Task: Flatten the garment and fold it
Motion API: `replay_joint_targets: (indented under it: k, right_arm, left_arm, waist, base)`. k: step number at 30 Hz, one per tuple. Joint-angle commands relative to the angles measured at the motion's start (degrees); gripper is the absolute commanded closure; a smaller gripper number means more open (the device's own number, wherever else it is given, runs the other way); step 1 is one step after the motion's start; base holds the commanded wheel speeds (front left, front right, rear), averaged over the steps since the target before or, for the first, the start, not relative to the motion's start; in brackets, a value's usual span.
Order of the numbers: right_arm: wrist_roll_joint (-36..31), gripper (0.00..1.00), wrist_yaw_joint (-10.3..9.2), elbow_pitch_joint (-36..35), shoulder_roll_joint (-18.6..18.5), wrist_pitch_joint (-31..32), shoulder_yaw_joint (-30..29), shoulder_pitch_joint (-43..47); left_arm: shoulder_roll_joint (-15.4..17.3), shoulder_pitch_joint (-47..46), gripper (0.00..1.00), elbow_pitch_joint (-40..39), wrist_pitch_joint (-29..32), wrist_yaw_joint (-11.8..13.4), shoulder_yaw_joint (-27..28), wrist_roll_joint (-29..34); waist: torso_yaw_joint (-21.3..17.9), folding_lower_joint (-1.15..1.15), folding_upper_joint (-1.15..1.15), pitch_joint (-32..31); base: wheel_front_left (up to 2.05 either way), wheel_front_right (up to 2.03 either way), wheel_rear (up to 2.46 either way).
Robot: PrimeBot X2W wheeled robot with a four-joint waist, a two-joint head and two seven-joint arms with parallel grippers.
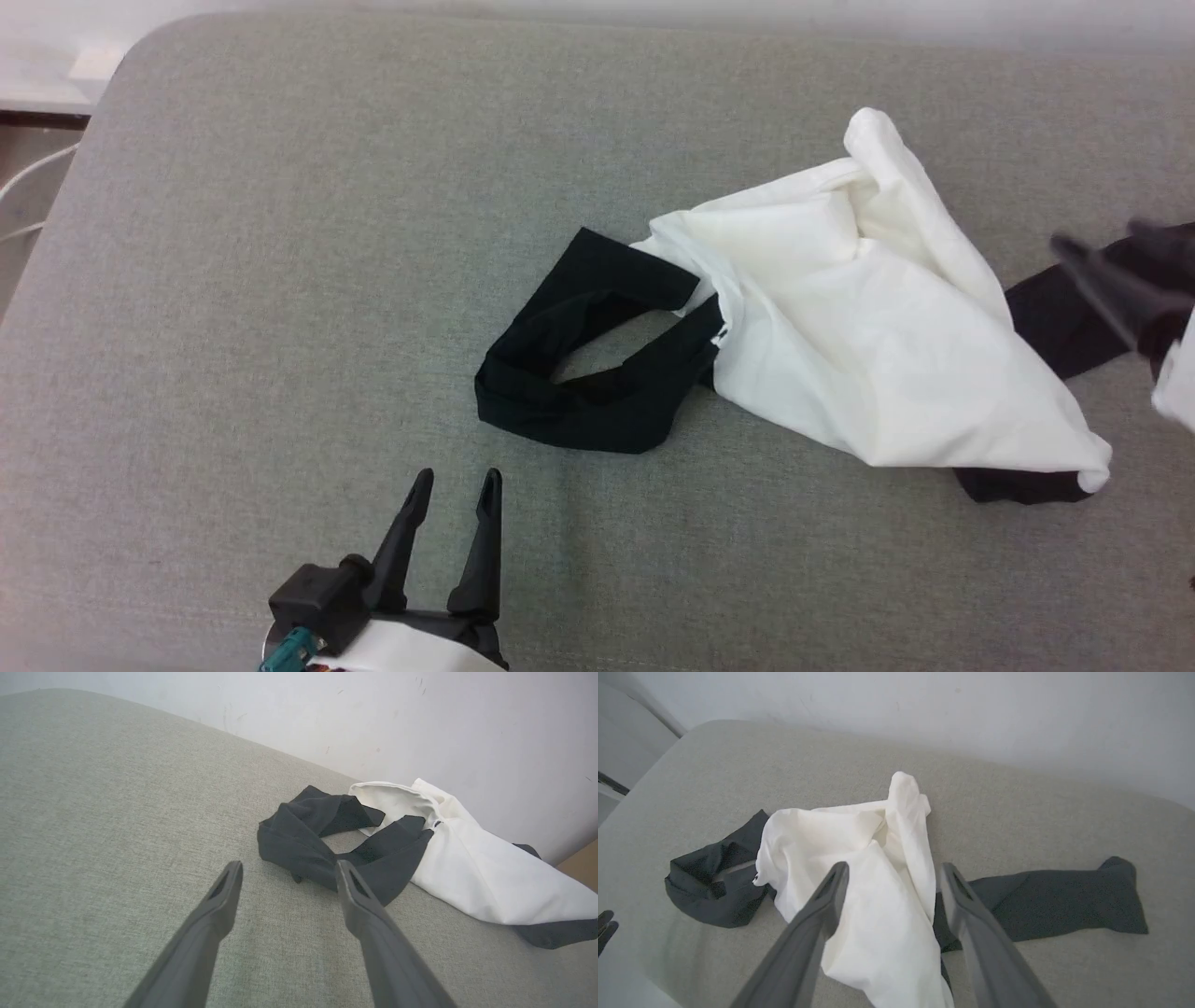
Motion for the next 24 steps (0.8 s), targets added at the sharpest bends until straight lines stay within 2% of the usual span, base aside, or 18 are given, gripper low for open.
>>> replay_joint_targets:
  k: [1,4,13,21,22,23,24]
  right_arm:
    - [-1.71,0.00,0.03,0.87,-0.69,-2.97,0.94,-1.44]
    - [-4.23,0.00,0.03,5.84,-1.71,-7.86,4.86,-2.49]
    - [-10.48,0.00,0.03,22.70,-3.79,-13.98,13.19,-9.33]
    - [-12.92,0.00,0.03,34.37,-4.43,-13.15,17.56,-12.14]
    - [-12.98,0.11,0.03,35.34,-4.42,-13.18,18.26,-12.10]
    - [-12.94,0.53,0.03,36.23,-4.44,-13.34,18.81,-12.11]
    - [-12.74,0.88,0.03,36.91,-4.46,-13.57,19.50,-12.16]
  left_arm:
    - [-0.10,-0.65,0.00,-0.07,-0.27,-0.26,0.06,-0.12]
    - [-0.10,-1.32,0.00,-0.30,-0.27,-0.29,0.01,-0.13]
    - [-0.10,-4.22,0.00,-0.74,-0.27,-0.40,-1.20,-1.09]
    - [-0.10,-5.24,0.00,-0.08,-0.27,-0.24,-1.40,-1.65]
    - [-0.10,-5.28,0.00,-0.02,-0.27,-0.18,-1.40,-1.73]
    - [-0.10,-5.32,0.00,0.02,-0.27,-0.13,-1.44,-1.76]
    - [-0.10,-5.36,0.00,0.07,-0.27,-0.10,-1.50,-1.73]
  waist:
    - [0.78,0.00,0.00,0.99]
    - [1.75,0.00,0.00,2.41]
    - [5.12,0.00,0.00,7.71]
    - [6.40,0.00,0.00,8.79]
    - [6.41,0.00,0.00,8.68]
    - [6.39,0.00,0.00,8.57]
    - [6.33,0.00,0.00,8.45]
  base:
    - [0.00,0.00,0.00]
    - [0.00,0.00,0.00]
    - [0.00,0.00,0.00]
    - [0.00,0.00,0.00]
    - [0.00,0.00,0.00]
    - [0.00,0.00,0.00]
    - [0.00,0.00,0.00]
